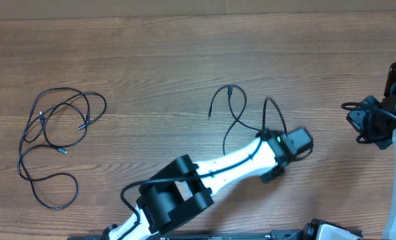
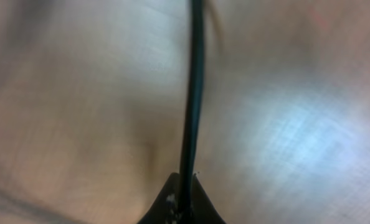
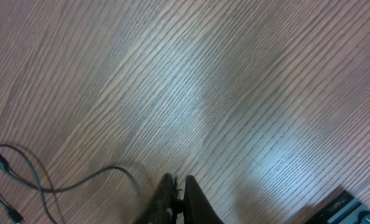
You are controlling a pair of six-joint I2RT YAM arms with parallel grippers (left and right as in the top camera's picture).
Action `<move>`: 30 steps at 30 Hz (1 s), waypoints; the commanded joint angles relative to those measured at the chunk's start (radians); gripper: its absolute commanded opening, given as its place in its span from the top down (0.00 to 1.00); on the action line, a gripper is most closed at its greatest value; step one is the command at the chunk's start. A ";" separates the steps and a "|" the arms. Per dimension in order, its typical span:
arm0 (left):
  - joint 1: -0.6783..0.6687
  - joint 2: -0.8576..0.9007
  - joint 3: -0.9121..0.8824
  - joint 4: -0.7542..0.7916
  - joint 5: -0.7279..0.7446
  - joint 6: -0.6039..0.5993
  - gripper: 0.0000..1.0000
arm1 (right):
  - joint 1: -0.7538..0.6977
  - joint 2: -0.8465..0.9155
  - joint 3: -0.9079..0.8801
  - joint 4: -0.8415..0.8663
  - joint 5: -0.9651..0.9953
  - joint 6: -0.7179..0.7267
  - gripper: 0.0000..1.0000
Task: Untangle cables
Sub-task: 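Carry the center cable left and drop it onto the left pile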
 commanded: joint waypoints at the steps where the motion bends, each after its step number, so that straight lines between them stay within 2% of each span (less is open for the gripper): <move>1: 0.101 -0.102 0.138 -0.049 -0.211 -0.046 0.96 | -0.004 -0.012 0.024 0.000 0.001 -0.009 0.96; 4: 0.183 -0.158 0.182 -0.096 -0.229 -0.084 0.96 | -0.004 -0.012 0.024 -0.002 0.004 -0.009 0.96; 10: 0.476 -0.289 0.193 -0.256 -0.218 -0.260 0.96 | -0.004 -0.012 0.024 -0.002 0.003 -0.009 0.96; 12: 0.603 -0.312 0.193 -0.359 -0.215 -0.327 0.96 | -0.004 -0.012 0.024 -0.002 0.003 -0.009 0.96; 14: 0.822 -0.317 0.193 -0.534 -0.212 -0.431 0.96 | -0.004 -0.012 0.024 -0.006 0.003 -0.009 0.96; 15: 0.864 -0.318 0.193 -0.557 -0.204 -0.438 0.96 | -0.004 -0.012 0.024 -0.007 0.003 -0.009 0.96; 18: 0.997 -0.333 0.194 -0.580 -0.200 -0.428 0.96 | -0.004 -0.012 0.024 -0.010 0.003 -0.009 0.96; 23: 1.288 -0.422 0.225 -0.573 -0.283 -0.425 0.96 | -0.004 -0.012 0.024 -0.013 0.003 -0.009 0.96; 30: 1.596 -0.499 0.375 -0.513 -0.220 -0.426 0.96 | -0.004 -0.012 0.024 -0.017 0.003 -0.009 0.96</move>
